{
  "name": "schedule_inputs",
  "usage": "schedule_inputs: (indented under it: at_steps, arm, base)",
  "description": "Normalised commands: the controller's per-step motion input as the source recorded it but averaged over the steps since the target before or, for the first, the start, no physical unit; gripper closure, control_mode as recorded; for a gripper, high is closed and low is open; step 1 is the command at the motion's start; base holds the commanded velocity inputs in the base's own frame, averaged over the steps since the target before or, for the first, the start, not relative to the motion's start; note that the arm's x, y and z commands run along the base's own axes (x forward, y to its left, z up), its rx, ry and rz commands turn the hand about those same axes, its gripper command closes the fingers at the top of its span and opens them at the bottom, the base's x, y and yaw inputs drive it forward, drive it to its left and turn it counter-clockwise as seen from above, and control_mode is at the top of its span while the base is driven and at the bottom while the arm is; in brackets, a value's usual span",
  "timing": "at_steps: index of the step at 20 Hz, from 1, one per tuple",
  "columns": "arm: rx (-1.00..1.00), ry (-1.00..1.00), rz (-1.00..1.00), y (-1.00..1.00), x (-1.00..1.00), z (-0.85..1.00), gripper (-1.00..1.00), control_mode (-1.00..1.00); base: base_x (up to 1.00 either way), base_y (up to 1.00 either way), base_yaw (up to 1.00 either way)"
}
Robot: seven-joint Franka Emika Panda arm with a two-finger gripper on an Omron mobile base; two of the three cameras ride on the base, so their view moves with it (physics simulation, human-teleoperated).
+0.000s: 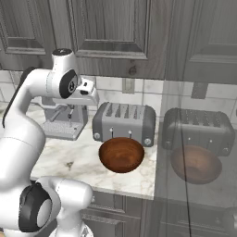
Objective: Open the cabinet and setup a tea strainer by placing it in the bowl upright.
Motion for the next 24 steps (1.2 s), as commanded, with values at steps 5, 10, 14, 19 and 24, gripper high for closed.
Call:
schedule_inputs:
  at_steps: [5,10,14,19,24]
  arm:
    - [0.01,0.00,0.00,0.01,0.00,0.02,-1.00,-1.00]
    - [0.00,-0.14,0.00,0.11,-0.18,0.32,-1.00,-1.00]
    - [0.00,-0.29,0.00,0.13,-0.31,0.43,-1.00,-1.00]
    - [0.00,-0.27,0.00,0.27,-0.23,0.65,-1.00,-1.00]
    - [0.00,-0.17,0.00,0.31,-0.15,0.87,-1.00,-1.00]
  base:
    - [0.00,0.00,0.00]
    - [0.00,0.00,0.00]
    - [0.00,0.00,0.00]
    - [0.00,0.00,0.00]
    - [0.00,0.00,0.00]
